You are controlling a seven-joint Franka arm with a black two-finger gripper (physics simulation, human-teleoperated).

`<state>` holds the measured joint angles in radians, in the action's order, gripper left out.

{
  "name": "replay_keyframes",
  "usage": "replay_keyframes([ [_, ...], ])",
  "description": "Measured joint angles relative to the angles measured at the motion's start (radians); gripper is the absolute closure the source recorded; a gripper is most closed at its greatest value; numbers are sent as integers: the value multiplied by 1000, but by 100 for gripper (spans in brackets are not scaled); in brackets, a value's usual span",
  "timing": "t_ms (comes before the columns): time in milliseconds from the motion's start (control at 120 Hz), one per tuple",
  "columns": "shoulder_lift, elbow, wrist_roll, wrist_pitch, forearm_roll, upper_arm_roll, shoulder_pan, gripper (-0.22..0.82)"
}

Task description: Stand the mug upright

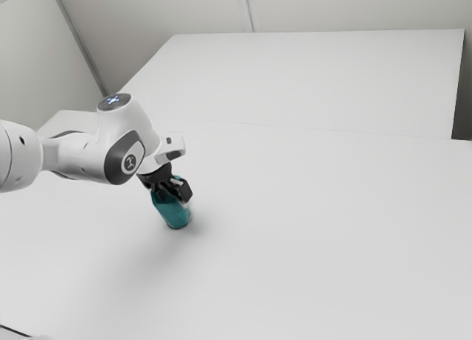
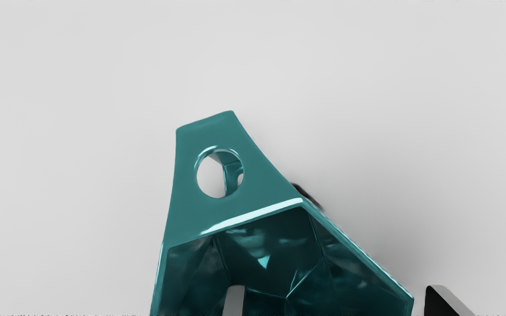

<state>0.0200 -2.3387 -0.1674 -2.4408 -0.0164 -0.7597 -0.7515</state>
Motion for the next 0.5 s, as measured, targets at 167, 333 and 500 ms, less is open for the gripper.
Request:
replay_keyframes([
  [167, 82, 13, 2, 44, -1, -15, -2, 9],
  [333, 139, 103, 2, 156, -14, -10, 2, 4],
  [500, 115, 320, 5, 339, -26, -10, -1, 2],
])
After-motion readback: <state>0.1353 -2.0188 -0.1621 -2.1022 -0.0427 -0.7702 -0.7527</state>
